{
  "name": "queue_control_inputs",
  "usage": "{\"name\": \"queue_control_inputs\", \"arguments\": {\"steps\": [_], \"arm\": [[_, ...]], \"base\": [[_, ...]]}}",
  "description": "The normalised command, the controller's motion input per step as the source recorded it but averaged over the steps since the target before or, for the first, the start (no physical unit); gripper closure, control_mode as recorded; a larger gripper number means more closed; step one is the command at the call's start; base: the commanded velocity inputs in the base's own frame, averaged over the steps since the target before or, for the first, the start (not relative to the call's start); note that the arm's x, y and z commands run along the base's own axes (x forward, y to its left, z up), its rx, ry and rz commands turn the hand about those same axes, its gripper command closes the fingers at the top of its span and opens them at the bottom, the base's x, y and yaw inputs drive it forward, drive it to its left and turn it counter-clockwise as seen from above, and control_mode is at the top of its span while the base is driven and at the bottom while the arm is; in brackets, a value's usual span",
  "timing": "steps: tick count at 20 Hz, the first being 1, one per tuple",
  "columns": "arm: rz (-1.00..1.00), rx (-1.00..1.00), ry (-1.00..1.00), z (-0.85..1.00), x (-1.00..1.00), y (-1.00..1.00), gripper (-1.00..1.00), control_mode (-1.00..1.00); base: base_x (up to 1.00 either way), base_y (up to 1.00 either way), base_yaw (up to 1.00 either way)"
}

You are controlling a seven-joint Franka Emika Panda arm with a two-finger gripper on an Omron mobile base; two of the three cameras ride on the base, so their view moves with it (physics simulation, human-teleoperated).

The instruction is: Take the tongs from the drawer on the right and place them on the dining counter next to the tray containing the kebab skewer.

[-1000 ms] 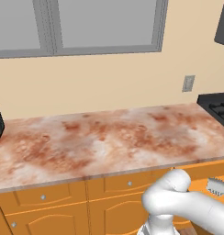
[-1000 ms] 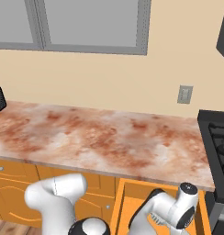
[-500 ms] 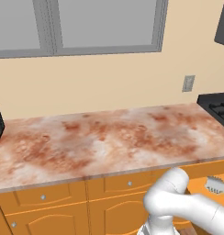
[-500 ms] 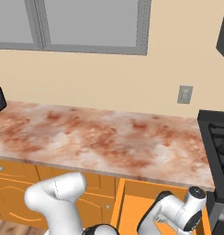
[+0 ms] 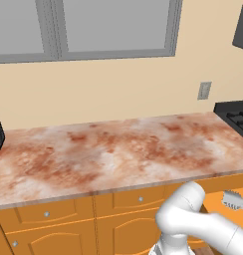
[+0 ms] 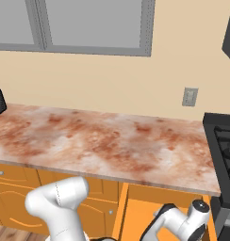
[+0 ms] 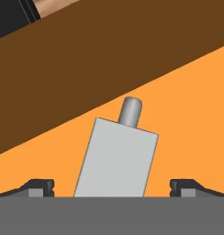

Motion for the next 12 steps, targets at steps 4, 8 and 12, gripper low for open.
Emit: {"name": "queue_control_inputs", "arguments": {"steps": [4,8,12], "arm": [[0.00,0.00,0.03,-0.29,-0.05,0.00,-1.00,-1.00],[0.00,0.00,0.07,-0.24,-0.02,0.00,1.00,-1.00],[0.00,0.00,0.00,0.00,-0.02,0.00,1.00,-1.00]], "base": [[0.00,0.00,0.00],[0.00,0.00,0.00],[0.00,0.00,0.00]]}}
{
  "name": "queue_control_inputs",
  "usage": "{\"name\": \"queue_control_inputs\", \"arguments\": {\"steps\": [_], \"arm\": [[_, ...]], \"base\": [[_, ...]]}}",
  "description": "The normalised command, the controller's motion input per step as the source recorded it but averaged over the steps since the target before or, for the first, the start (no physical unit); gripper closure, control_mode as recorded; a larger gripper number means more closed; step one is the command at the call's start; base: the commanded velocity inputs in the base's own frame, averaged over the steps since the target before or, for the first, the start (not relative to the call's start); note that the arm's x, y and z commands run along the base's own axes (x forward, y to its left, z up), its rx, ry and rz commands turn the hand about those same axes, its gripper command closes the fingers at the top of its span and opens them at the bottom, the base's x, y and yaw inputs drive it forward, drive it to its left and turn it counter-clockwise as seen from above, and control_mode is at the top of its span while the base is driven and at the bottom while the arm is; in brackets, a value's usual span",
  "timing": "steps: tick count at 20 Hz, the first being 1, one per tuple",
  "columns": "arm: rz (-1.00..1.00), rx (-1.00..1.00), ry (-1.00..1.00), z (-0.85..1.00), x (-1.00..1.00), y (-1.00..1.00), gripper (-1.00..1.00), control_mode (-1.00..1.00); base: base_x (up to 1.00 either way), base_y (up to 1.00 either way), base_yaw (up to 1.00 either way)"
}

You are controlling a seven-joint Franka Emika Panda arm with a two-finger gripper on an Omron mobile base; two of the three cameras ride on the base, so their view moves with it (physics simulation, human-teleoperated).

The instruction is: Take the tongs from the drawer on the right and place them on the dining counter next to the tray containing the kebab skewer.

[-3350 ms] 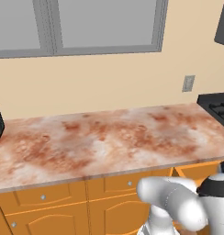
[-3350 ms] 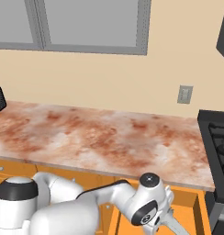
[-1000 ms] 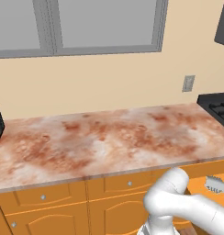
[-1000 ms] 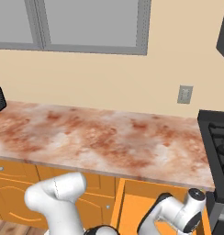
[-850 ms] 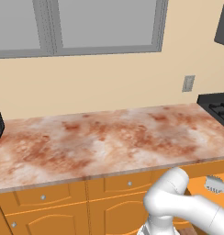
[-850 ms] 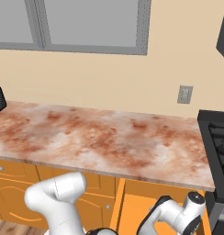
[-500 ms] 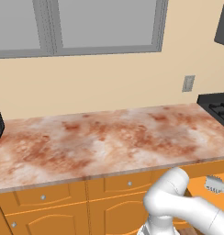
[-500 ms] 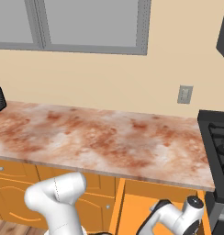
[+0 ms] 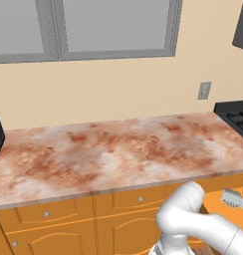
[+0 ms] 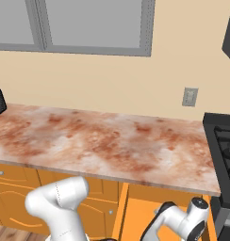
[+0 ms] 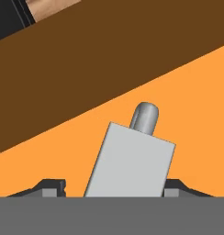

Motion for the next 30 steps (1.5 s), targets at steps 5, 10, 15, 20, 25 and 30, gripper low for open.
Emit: {"name": "queue_control_inputs", "arguments": {"steps": [5,10,15,20,25,30], "arm": [[-0.19,0.05,-0.01,0.72,-0.67,0.00,1.00,-1.00],[-0.21,0.11,0.00,1.00,-1.00,-0.01,1.00,-1.00],[-0.16,0.01,-0.02,1.00,-1.00,0.16,1.00,-1.00],[-0.04,-0.08,-0.23,1.00,-0.73,0.80,1.00,-1.00],[0.00,-0.20,-0.28,1.00,-0.08,1.00,1.00,-1.00],[0.00,-0.25,-0.19,1.00,0.15,1.00,1.00,-1.00]], "base": [[0.00,0.00,0.00],[0.00,0.00,0.00],[0.00,0.00,0.00],[0.00,0.00,0.00],[0.00,0.00,0.00],[0.00,0.00,0.00]]}}
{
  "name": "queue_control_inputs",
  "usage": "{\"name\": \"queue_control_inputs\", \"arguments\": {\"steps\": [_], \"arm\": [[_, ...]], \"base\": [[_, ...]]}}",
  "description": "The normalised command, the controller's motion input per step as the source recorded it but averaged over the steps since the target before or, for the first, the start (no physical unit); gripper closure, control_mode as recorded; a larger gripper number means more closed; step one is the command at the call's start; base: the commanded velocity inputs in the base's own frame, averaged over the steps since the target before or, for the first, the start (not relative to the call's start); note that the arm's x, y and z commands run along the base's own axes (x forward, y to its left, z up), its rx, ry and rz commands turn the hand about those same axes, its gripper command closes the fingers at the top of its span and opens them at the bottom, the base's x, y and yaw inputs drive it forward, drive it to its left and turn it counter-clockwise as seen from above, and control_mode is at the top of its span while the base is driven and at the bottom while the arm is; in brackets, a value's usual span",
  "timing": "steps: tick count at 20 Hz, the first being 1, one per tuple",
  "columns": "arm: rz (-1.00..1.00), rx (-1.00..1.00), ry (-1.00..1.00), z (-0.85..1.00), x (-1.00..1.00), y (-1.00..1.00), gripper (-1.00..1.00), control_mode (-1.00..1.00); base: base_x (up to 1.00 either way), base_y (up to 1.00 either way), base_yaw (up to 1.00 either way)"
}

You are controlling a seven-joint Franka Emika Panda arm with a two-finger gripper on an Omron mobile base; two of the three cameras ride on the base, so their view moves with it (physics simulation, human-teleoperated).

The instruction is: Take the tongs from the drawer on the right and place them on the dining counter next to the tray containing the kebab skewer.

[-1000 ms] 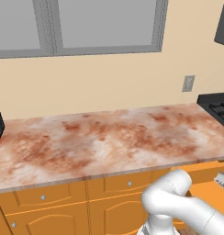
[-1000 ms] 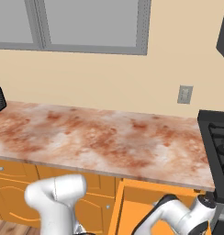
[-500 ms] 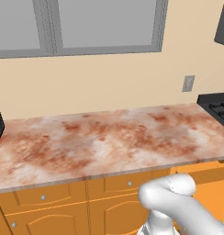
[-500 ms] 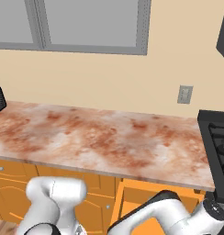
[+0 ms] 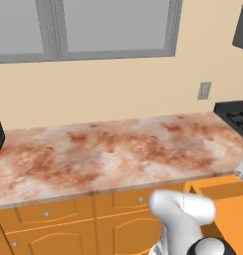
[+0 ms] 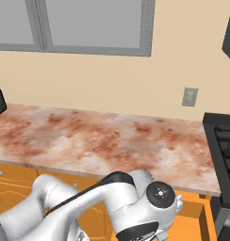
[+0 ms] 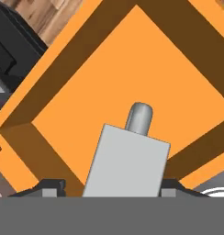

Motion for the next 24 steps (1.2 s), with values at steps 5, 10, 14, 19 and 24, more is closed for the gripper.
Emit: {"name": "queue_control_inputs", "arguments": {"steps": [5,10,14,19,24], "arm": [[0.00,-0.20,0.00,1.00,0.52,1.00,1.00,-1.00],[0.02,-0.10,0.06,1.00,0.67,0.94,1.00,-1.00],[0.00,-0.04,0.29,0.81,0.70,0.61,1.00,-1.00],[0.00,-0.13,0.31,0.60,0.71,0.70,1.00,-1.00],[-0.01,-0.04,0.06,0.12,0.10,0.18,1.00,-1.00]], "base": [[0.00,0.00,0.00],[0.00,0.00,0.00],[0.00,0.00,0.00],[0.00,0.00,0.00],[0.00,0.00,0.00]]}}
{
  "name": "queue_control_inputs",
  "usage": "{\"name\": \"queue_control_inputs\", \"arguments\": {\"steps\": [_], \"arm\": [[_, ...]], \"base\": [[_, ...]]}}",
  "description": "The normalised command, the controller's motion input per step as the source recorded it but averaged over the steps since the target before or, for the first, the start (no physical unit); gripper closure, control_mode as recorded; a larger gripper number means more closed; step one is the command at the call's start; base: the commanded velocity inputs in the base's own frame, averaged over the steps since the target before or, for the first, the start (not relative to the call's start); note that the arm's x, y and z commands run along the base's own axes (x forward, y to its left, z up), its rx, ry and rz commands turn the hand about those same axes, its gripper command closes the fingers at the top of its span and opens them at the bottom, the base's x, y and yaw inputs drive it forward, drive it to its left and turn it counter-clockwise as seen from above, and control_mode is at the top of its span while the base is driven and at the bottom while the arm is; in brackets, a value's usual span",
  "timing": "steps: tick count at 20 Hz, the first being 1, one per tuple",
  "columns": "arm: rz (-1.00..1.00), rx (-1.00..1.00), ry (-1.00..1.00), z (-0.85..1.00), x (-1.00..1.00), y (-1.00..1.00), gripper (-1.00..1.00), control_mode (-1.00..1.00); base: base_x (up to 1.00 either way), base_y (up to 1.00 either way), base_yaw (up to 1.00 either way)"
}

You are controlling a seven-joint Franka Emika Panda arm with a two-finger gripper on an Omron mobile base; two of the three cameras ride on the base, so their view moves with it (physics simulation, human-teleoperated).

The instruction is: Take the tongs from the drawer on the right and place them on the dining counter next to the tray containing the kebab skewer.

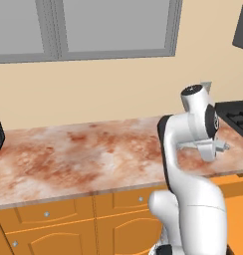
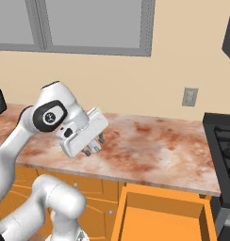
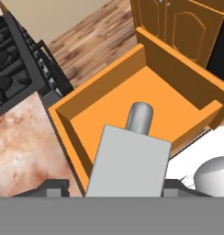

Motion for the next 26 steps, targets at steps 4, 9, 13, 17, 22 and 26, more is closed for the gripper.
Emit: {"name": "queue_control_inputs", "arguments": {"steps": [4,9,13,17,22,26], "arm": [[0.00,0.00,0.00,0.00,-0.02,0.00,1.00,-1.00],[0.06,0.00,0.00,0.00,-0.19,0.10,1.00,-1.00],[0.06,0.00,-0.15,0.02,-0.04,0.11,1.00,-1.00],[0.02,0.00,-0.41,0.13,-0.03,0.05,1.00,-1.00],[0.00,0.01,-0.08,0.05,-0.12,-0.01,1.00,-1.00],[0.00,0.00,0.00,0.00,0.00,0.00,1.00,-1.00]], "base": [[0.00,0.00,0.00],[0.00,0.00,0.00],[0.00,0.00,0.00],[0.00,0.00,0.00],[0.00,0.00,0.00],[0.00,0.00,0.00]]}}
